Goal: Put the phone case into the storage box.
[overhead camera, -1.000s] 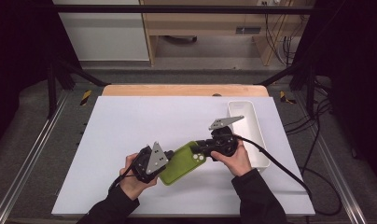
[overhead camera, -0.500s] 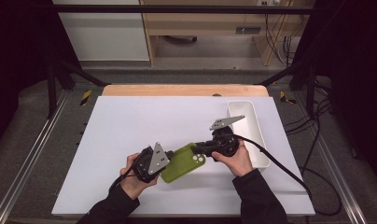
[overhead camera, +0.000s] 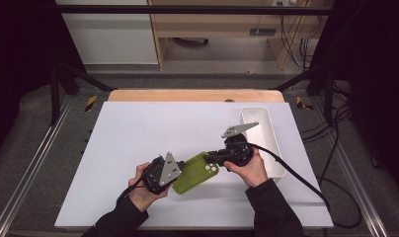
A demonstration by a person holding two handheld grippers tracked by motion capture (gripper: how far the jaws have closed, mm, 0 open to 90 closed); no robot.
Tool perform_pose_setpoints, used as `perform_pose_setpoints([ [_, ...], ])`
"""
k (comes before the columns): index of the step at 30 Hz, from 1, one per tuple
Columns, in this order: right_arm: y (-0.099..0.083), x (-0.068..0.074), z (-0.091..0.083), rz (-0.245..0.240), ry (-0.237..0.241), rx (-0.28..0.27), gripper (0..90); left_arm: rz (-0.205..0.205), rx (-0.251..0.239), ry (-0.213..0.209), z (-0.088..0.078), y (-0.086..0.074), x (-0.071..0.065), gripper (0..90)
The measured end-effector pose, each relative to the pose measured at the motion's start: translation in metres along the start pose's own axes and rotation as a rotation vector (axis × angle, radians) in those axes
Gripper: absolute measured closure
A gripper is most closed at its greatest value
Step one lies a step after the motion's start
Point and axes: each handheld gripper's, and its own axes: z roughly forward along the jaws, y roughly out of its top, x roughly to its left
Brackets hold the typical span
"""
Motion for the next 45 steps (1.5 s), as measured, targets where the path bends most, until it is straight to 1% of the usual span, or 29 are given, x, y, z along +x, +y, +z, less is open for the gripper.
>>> perform_pose_setpoints([
  [6, 0.0, 0.001, 0.0, -0.006, -0.01, -0.007, 79.4, -0.013, -0.003, -0.011, 0.001, -0.001, 0.001, 85.9],
  [7, 0.0, 0.001, 0.0, -0.007, -0.013, -0.01, 79.4, -0.018, -0.006, -0.013, 0.001, -0.001, 0.001, 85.3],
  [9, 0.0, 0.001, -0.001, -0.008, -0.021, -0.013, 79.4, -0.041, -0.015, -0.023, 0.0, 0.0, 0.003, 84.4],
  [11, 0.0, 0.0, -0.002, -0.015, -0.035, -0.02, 79.4, -0.063, -0.034, -0.033, -0.002, 0.0, 0.006, 78.6],
  [13, 0.001, 0.0, -0.004, -0.017, -0.042, -0.029, 79.4, -0.095, -0.055, -0.049, -0.004, -0.001, 0.009, 75.0],
  [15, 0.002, 0.0, -0.007, -0.025, -0.055, -0.04, 79.4, -0.121, -0.079, -0.059, -0.005, -0.001, 0.012, 67.5],
  [16, 0.003, -0.001, -0.008, -0.026, -0.06, -0.043, 79.4, -0.142, -0.098, -0.062, -0.007, -0.001, 0.014, 64.9],
  [17, 0.003, -0.001, -0.01, -0.031, -0.07, -0.045, 79.4, -0.155, -0.107, -0.064, -0.008, -0.002, 0.016, 61.1],
  [20, 0.004, -0.001, -0.015, -0.047, -0.086, -0.051, 79.3, -0.209, -0.151, -0.083, -0.012, -0.004, 0.024, 51.7],
  [23, 0.005, -0.001, -0.022, -0.057, -0.103, -0.058, 79.3, -0.245, -0.171, -0.092, -0.014, -0.007, 0.03, 43.3],
  [24, 0.005, -0.001, -0.023, -0.061, -0.106, -0.062, 79.3, -0.259, -0.185, -0.092, -0.015, -0.009, 0.033, 40.7],
  [27, 0.006, -0.001, -0.029, -0.075, -0.122, -0.068, 79.3, -0.306, -0.219, -0.11, -0.017, -0.013, 0.039, 28.8],
  [28, 0.006, -0.001, -0.03, -0.079, -0.124, -0.069, 79.3, -0.323, -0.23, -0.121, -0.018, -0.015, 0.042, 27.6],
  [29, 0.006, 0.0, -0.033, -0.085, -0.127, -0.072, 79.3, -0.334, -0.237, -0.124, -0.019, -0.016, 0.043, 26.4],
  [31, 0.007, 0.0, -0.036, -0.096, -0.136, -0.073, 79.2, -0.344, -0.241, -0.12, -0.02, -0.018, 0.046, 22.5],
  [35, 0.007, 0.001, -0.044, -0.125, -0.157, -0.076, 79.2, -0.381, -0.256, -0.116, -0.023, -0.024, 0.051, 15.3],
  [39, 0.007, 0.002, -0.053, -0.142, -0.169, -0.081, 79.2, -0.408, -0.262, -0.106, -0.026, -0.03, 0.057, 11.9],
  [40, 0.007, 0.002, -0.055, -0.145, -0.172, -0.081, 79.2, -0.423, -0.267, -0.107, -0.028, -0.032, 0.06, 11.4],
  [42, 0.007, 0.003, -0.06, -0.155, -0.178, -0.082, 79.2, -0.43, -0.274, -0.1, -0.03, -0.035, 0.062, 10.0],
  [45, 0.006, 0.005, -0.067, -0.171, -0.192, -0.081, 79.2, -0.431, -0.276, -0.085, -0.032, -0.04, 0.064, 7.6],
])
